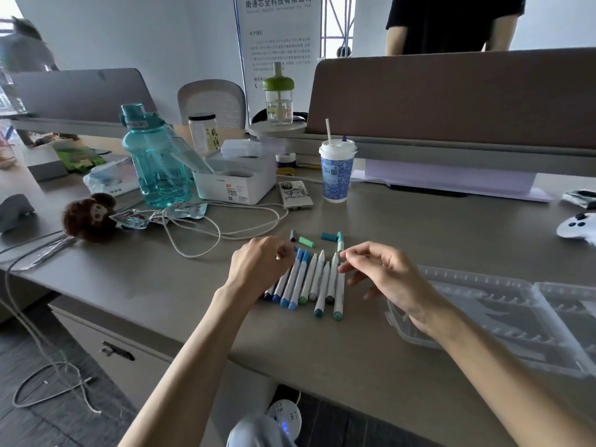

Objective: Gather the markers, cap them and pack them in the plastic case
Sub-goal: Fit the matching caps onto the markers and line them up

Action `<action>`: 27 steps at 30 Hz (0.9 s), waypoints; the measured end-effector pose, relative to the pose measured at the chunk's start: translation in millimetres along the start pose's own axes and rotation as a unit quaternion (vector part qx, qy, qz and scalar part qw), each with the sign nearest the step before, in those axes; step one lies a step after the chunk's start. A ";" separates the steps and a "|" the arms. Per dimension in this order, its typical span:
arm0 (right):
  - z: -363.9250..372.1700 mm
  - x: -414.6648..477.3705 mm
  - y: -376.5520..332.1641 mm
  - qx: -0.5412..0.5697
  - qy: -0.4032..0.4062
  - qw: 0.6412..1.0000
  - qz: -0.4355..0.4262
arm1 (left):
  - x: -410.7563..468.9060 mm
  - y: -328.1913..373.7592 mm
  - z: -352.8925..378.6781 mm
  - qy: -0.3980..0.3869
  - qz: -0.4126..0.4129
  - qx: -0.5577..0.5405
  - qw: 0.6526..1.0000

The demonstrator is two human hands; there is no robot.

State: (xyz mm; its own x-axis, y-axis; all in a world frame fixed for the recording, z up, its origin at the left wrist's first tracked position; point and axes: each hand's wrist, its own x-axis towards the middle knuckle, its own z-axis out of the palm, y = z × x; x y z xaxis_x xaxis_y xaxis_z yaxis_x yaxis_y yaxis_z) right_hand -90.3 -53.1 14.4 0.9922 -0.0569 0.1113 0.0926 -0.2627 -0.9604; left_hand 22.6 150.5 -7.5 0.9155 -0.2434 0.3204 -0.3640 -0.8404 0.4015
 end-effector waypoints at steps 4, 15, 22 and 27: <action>0.7 1.5 1.4 0.002 -0.003 1.000 0.001 | -5.3 1.0 0.0 0.007 0.014 -0.003 1.000; -1.9 7.0 15.4 -0.112 0.033 0.991 -0.067 | -18.0 -17.7 13.7 0.020 0.132 -0.036 0.990; 1.9 3.8 27.8 -0.416 -0.058 0.896 -0.148 | -24.2 -16.9 16.3 0.043 0.127 -0.044 0.990; 1.6 2.7 24.0 -0.439 -0.050 0.884 -0.150 | -26.7 -16.1 21.3 0.090 0.151 -0.037 0.984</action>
State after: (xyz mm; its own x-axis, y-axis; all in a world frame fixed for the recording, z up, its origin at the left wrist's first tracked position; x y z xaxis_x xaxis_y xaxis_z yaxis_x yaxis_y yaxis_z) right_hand -85.3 -58.0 -8.8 0.9407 0.2156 0.2619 0.2950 -0.9012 -0.3175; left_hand 7.7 160.2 -40.8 0.7212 -0.3804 0.5789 -0.6319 -0.7037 0.3248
